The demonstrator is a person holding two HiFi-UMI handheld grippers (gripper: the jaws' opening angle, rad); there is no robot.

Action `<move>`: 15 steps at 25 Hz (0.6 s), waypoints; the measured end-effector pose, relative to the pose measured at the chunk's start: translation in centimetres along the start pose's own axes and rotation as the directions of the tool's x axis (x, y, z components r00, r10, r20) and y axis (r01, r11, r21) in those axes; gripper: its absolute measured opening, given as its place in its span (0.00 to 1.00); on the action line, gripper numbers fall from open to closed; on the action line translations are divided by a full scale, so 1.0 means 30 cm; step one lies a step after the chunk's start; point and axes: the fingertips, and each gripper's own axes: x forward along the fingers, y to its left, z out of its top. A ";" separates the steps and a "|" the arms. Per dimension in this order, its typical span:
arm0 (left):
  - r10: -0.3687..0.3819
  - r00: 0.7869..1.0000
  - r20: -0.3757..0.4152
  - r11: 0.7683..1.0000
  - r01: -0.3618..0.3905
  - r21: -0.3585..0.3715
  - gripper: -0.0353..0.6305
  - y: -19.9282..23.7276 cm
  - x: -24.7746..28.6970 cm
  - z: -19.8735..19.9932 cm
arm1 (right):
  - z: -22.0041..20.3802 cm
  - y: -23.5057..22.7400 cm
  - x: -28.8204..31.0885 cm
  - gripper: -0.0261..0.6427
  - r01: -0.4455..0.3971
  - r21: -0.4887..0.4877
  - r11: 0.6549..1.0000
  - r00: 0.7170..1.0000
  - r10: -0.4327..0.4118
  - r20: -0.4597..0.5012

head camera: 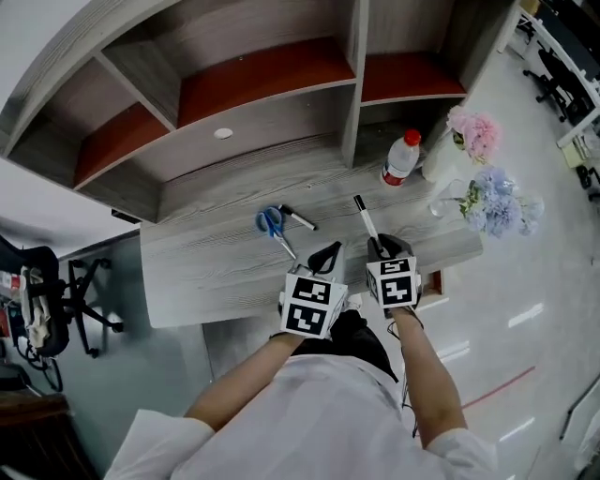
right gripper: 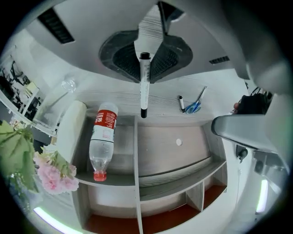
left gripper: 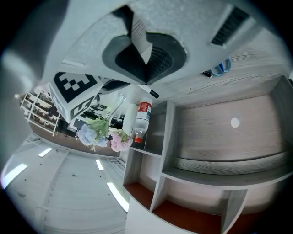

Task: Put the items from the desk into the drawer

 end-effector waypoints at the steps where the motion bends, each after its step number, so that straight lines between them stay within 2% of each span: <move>1: -0.017 1.000 -0.002 1.000 0.017 0.005 0.06 -0.017 0.000 -0.008 | -0.017 -0.002 -0.016 0.12 0.013 0.017 1.000 1.000 -0.013 0.004; 8: -0.121 0.993 -0.014 0.992 0.122 0.021 0.06 -0.159 -0.016 -0.055 | -0.116 -0.023 -0.170 0.12 0.092 0.111 0.990 0.995 -0.097 0.040; 15: -0.206 0.978 -0.032 0.976 0.208 0.059 0.06 -0.298 -0.023 -0.105 | -0.243 -0.070 -0.329 0.12 0.192 0.188 0.963 0.978 -0.204 0.048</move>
